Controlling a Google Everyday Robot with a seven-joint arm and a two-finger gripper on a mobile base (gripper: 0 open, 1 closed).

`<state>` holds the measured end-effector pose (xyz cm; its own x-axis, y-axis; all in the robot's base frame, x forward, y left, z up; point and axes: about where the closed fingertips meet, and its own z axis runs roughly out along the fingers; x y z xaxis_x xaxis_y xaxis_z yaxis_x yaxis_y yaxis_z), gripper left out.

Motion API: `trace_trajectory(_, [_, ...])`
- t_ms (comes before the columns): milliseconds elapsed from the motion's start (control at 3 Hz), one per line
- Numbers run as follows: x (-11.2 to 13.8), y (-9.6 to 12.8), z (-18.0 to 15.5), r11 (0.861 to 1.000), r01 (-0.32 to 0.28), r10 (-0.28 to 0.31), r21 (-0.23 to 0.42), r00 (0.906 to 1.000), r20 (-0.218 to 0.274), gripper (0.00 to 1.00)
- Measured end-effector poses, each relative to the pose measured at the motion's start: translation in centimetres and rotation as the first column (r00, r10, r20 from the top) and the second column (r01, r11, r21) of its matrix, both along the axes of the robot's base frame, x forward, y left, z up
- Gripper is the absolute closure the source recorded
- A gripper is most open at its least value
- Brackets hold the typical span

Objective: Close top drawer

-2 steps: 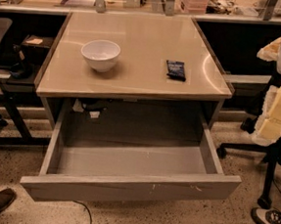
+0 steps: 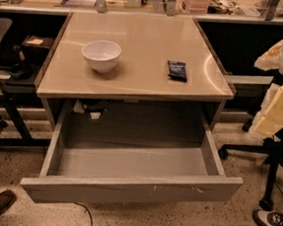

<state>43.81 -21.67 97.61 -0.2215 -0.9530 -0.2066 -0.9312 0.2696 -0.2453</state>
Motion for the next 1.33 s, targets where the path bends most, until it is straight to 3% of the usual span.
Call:
trace_trajectory(1000, [0.0, 0.0, 0.02, 1.0, 0.0, 0.0, 0.0, 1.0, 0.001, 0.9])
trace_trajectory(1333, [-0.01, 0.0, 0.04, 1.0, -0.001, 0.001, 0.0, 1.0, 0.002, 1.0])
